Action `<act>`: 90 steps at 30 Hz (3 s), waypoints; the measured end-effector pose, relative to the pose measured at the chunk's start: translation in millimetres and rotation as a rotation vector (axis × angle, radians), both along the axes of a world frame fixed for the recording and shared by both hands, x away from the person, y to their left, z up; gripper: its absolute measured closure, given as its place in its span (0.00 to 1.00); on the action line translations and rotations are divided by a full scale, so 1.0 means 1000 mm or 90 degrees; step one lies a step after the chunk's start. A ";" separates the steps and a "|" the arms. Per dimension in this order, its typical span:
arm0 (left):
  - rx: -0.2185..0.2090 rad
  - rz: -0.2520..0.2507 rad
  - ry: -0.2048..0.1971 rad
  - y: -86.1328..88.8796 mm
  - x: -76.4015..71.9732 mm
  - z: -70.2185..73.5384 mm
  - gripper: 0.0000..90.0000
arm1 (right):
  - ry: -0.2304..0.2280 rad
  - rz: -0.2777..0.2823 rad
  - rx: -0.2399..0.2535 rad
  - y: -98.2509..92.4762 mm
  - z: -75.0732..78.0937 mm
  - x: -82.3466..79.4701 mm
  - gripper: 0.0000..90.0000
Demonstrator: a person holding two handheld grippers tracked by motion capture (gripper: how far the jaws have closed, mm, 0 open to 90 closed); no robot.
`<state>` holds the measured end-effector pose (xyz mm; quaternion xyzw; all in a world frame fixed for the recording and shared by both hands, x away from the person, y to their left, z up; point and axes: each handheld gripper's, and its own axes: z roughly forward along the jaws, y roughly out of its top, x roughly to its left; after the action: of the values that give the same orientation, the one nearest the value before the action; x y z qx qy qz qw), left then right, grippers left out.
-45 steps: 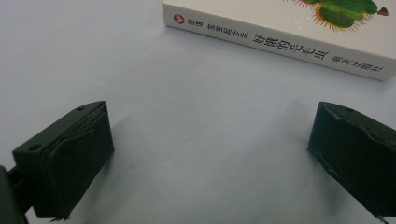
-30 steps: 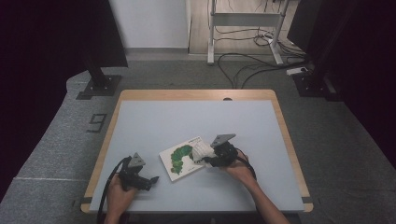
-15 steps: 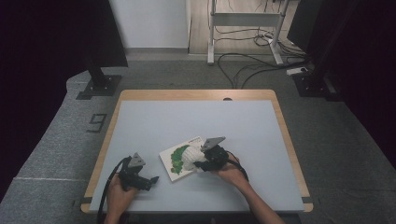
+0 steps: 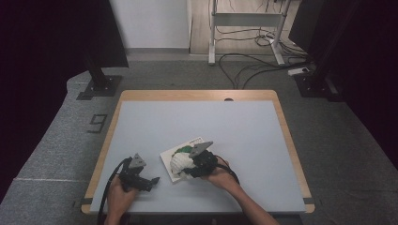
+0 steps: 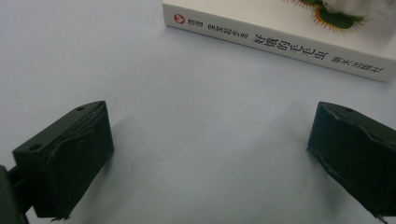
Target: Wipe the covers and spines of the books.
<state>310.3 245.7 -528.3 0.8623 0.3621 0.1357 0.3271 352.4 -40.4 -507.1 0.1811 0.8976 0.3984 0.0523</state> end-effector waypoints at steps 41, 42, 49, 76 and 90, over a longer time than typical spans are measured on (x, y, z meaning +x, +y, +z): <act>-0.003 0.020 0.005 0.007 -0.009 0.000 0.00 | 0.004 0.042 0.000 0.058 0.002 0.008 0.59; -0.003 0.019 0.005 0.007 -0.009 0.000 0.00 | 0.003 0.043 -0.002 0.058 0.002 0.009 0.59; -0.003 0.019 0.005 0.007 -0.009 0.000 0.00 | -0.003 0.045 -0.009 0.058 0.003 0.009 0.59; -0.003 0.020 0.005 0.007 -0.009 0.000 0.00 | 0.002 -0.022 0.002 0.011 -0.001 0.026 0.60; -0.003 0.020 0.005 0.007 -0.009 0.000 0.00 | -0.002 -0.084 0.000 -0.023 -0.003 0.040 0.60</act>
<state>301.6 252.6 -528.2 0.8562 0.3772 0.1364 0.3256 392.2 -63.3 -510.3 0.2391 0.8837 0.3945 0.0795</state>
